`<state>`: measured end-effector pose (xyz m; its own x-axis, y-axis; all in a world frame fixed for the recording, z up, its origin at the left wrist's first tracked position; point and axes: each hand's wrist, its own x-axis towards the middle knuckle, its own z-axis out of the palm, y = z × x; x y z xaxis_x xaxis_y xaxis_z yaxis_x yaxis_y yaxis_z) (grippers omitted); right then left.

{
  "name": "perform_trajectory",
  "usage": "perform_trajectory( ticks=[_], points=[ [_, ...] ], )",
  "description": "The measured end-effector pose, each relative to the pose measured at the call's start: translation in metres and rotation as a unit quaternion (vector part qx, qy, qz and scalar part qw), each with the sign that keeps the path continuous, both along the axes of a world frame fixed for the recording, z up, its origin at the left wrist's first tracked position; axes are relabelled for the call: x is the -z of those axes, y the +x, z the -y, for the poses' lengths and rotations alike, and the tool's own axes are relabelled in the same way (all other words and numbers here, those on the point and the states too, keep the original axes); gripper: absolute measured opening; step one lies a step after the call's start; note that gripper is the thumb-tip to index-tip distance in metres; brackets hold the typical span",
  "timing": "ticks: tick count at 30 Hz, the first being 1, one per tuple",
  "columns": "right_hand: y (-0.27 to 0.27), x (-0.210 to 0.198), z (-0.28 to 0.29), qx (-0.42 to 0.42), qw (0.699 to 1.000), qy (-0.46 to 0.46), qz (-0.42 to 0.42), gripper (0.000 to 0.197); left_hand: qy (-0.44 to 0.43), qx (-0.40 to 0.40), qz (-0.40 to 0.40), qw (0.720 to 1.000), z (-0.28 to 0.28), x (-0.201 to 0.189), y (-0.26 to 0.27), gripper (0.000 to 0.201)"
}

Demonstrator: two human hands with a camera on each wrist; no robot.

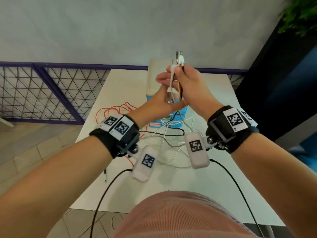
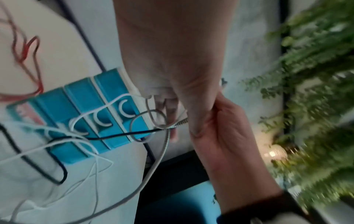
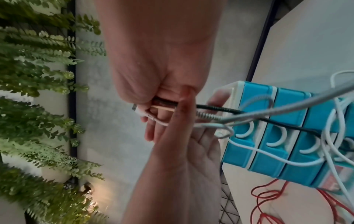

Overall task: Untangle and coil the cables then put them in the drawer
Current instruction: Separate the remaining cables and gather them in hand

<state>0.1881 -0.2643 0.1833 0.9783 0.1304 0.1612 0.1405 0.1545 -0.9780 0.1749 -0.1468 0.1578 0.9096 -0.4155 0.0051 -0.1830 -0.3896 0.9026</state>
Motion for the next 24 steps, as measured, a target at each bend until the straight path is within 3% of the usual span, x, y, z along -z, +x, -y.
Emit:
perform_trajectory(
  ticks=[2, 7, 12, 17, 19, 21, 24],
  points=[
    [0.001, -0.002, 0.006, 0.017, 1.000, -0.011, 0.014, 0.022, 0.002, 0.034, 0.007, 0.999, 0.009, 0.004, 0.006, 0.024],
    [-0.002, -0.002, 0.023, 0.069, 0.998, 0.001, 0.005, 0.026, 0.147, 0.101, 0.118, 0.977, 0.007, 0.048, 0.017, 0.013],
    [0.003, -0.023, 0.032, 0.112, 0.993, 0.038, 0.019, 0.028, 0.148, 0.077, 0.028, 0.985, -0.014, 0.083, 0.021, 0.017],
    [0.008, -0.048, 0.040, 0.142, 0.989, 0.031, 0.042, 0.030, 0.194, 0.072, -0.026, 0.978, -0.017, 0.078, 0.020, 0.032],
    [0.007, -0.048, 0.040, 0.136, 0.990, -0.024, 0.040, 0.031, 0.156, 0.056, -0.054, 0.985, -0.021, 0.078, 0.025, 0.031],
    [0.004, -0.043, 0.039, 0.116, 0.974, -0.188, 0.051, 0.031, 0.124, 0.041, -0.041, 0.991, -0.027, 0.076, 0.030, 0.030],
    [0.002, -0.018, 0.037, -0.004, 0.861, -0.504, 0.068, 0.032, 0.103, 0.057, -0.014, 0.993, -0.026, 0.062, 0.031, 0.026]
  ],
)
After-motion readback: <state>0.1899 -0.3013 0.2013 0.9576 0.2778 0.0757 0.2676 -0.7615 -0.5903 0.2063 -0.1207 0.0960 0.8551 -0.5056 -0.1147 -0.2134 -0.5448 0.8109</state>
